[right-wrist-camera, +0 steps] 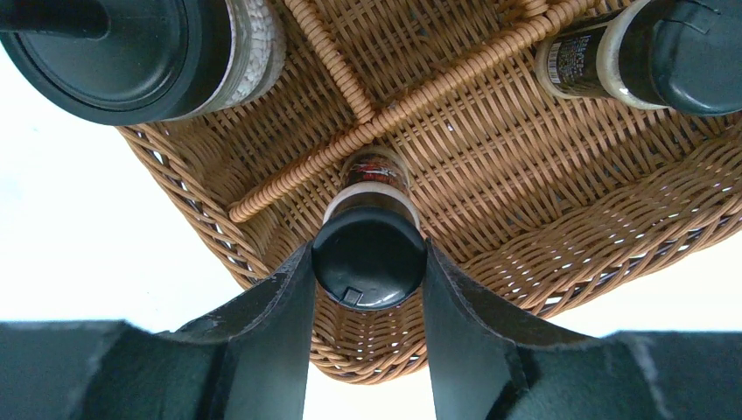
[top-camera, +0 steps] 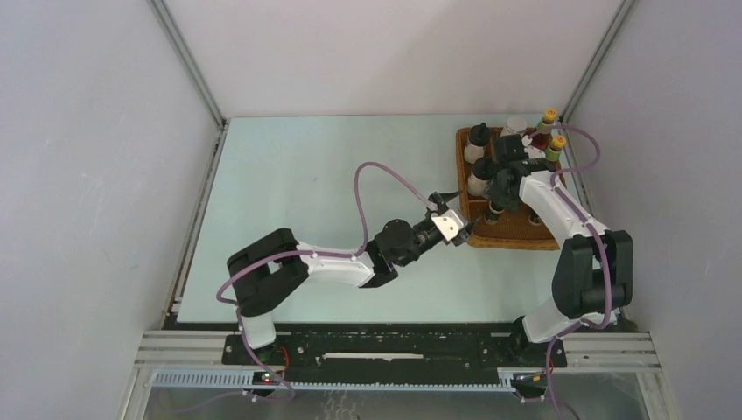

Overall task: Organize the condiment bottles
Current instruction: Place the bottle in the storage box.

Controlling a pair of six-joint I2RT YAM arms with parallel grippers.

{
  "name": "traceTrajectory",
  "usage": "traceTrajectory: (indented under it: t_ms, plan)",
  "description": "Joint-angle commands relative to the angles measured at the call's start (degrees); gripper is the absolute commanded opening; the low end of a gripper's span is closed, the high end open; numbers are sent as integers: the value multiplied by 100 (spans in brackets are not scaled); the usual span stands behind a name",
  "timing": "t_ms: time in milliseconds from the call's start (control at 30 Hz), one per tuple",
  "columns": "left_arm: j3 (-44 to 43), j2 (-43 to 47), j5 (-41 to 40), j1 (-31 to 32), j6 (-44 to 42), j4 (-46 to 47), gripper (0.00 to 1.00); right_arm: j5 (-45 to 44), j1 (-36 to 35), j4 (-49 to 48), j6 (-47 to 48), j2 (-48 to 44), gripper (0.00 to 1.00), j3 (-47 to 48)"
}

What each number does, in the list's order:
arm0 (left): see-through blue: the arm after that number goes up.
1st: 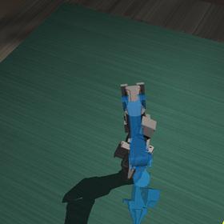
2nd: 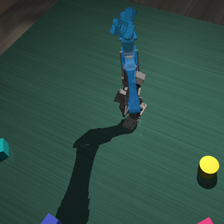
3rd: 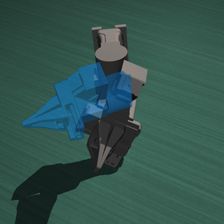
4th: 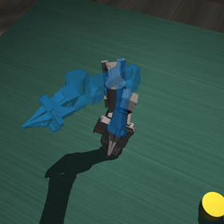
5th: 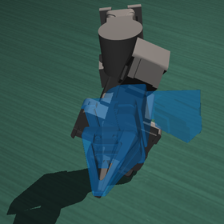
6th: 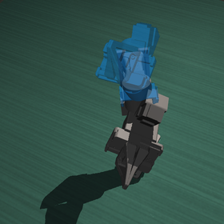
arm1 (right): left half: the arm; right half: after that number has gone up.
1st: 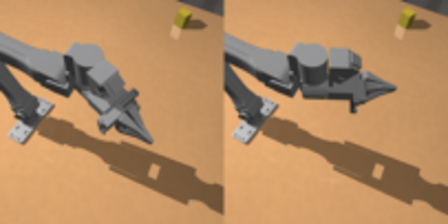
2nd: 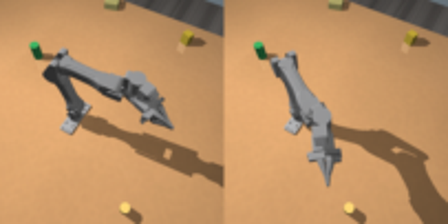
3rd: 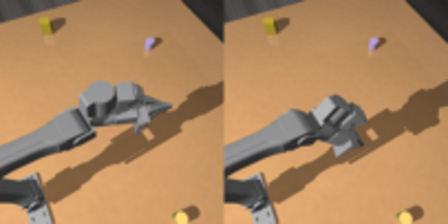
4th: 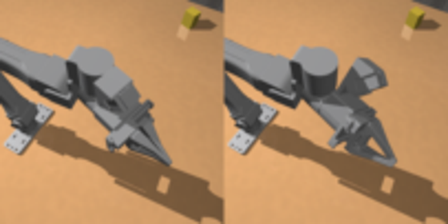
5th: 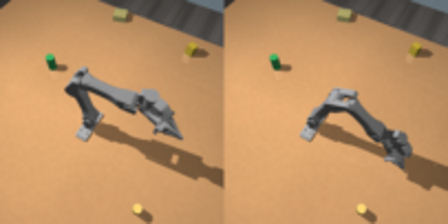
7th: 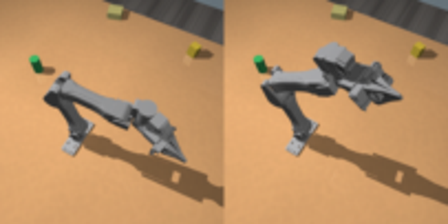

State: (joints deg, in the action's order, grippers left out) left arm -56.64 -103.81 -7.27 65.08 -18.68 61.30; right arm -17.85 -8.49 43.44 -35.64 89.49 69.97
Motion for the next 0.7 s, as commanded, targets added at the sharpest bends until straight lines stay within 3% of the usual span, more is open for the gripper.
traceTrajectory:
  t_ms: [0, 400, 667]
  plan:
    - [126, 329, 15, -38, 148, 370, 72, -206, -69, -58, 72, 48, 0, 223]
    - [210, 368, 66, -90, 198, 440, 81, -262, -161, 5, 46, 165, 0, 232]
    - [210, 353, 77, -92, 218, 432, 85, -205, -170, 63, 66, 192, 27, 280]
